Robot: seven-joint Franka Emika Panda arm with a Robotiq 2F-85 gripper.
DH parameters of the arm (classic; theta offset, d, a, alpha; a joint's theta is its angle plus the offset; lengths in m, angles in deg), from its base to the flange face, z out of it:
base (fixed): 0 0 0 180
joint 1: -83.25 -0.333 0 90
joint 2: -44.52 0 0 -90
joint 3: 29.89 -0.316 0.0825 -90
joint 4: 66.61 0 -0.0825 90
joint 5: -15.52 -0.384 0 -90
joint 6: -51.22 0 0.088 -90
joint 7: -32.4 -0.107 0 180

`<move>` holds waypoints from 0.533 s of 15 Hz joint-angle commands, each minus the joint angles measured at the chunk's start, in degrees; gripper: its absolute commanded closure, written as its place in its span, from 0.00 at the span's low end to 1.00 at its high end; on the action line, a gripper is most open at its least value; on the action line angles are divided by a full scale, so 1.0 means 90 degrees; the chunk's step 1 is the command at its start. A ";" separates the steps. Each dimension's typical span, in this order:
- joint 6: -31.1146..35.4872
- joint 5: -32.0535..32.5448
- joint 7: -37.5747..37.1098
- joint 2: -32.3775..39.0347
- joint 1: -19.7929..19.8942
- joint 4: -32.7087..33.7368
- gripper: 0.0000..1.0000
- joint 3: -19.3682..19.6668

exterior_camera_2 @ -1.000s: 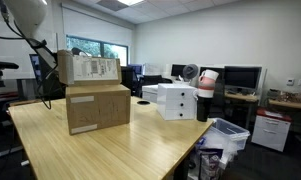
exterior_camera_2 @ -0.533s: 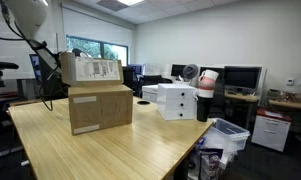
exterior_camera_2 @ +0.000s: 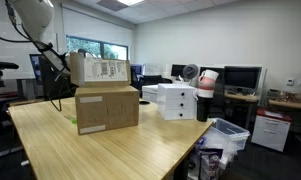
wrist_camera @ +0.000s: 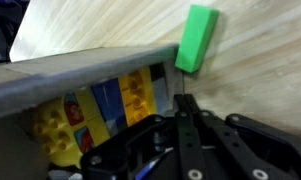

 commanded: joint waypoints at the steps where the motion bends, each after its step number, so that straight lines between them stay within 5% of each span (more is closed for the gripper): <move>1: 0.0148 0.0168 -0.0071 0.0066 0.0010 0.0074 0.67 0.0098; 8: 0.0039 0.0182 0.0054 -0.0217 -0.0018 -0.0079 0.29 0.0054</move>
